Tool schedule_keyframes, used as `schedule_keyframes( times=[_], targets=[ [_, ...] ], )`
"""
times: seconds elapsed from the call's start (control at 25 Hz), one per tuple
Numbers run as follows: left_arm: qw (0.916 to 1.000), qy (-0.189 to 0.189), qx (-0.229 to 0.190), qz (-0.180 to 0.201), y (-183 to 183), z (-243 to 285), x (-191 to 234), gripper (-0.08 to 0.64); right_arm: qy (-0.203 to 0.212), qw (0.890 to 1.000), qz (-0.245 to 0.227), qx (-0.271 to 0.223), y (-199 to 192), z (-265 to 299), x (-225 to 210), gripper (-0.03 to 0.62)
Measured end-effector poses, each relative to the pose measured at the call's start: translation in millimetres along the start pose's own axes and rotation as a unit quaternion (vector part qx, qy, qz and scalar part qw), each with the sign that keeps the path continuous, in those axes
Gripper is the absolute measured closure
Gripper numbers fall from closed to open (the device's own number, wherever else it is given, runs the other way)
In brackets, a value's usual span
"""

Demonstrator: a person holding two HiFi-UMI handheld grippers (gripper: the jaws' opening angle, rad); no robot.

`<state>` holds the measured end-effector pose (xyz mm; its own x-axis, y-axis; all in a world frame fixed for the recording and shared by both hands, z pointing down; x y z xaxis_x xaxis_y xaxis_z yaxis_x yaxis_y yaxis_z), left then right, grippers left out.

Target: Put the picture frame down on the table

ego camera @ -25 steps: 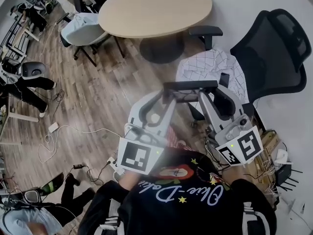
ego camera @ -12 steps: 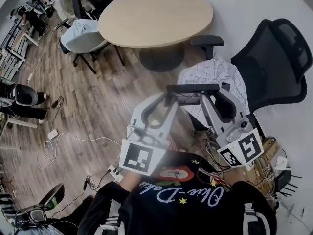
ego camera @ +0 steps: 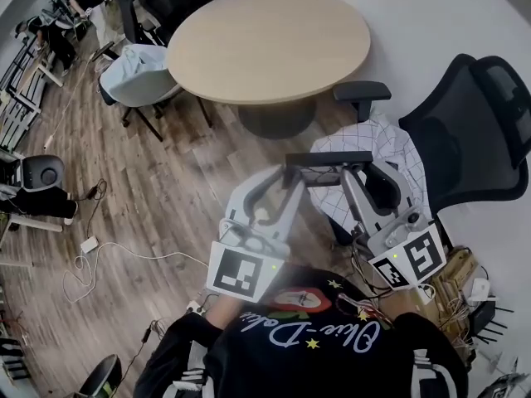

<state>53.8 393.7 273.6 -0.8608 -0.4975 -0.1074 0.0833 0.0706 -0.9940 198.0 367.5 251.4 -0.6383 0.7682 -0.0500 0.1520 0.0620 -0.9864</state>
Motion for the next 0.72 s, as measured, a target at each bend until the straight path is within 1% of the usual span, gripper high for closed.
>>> schedule_keyframes(
  times=[0.16,0.36,0.48,0.64,0.72],
  targets=[
    [0.9999,-0.013,0.006,-0.006,-12.5,16.9,34.4,0.463,-0.013,1.000,0.000,0.007,-11.8,33.8,-9.2,0.514],
    [0.9995,-0.027,0.012,-0.007,-24.6,44.0,76.9,0.463,-0.028,0.999,0.011,0.018,-25.5,77.6,-26.9,0.514],
    [0.9994,-0.026,0.020,-0.008,-31.2,55.3,106.2,0.462,-0.026,0.999,0.013,0.022,-31.2,108.4,-33.9,0.514],
    [0.9994,-0.021,0.027,0.006,-39.1,70.8,145.7,0.462,-0.022,0.999,0.023,0.030,-42.9,150.4,-43.7,0.515],
    [0.9994,-0.021,0.028,0.001,-42.2,77.1,161.1,0.462,-0.024,0.999,0.024,0.033,-45.9,167.4,-47.6,0.515]
  ],
)
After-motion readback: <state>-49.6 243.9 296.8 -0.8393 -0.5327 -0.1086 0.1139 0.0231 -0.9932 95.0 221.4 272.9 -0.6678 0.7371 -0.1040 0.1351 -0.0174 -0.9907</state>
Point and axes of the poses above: the fingertips, and each gripper's own axes: z forward along the fingers, x to its left, y out of its top, the point moved 5 cm from there along -z, backward along the fingers, and after that the axes turned 2 degrees about z, right-handed, at the moved point
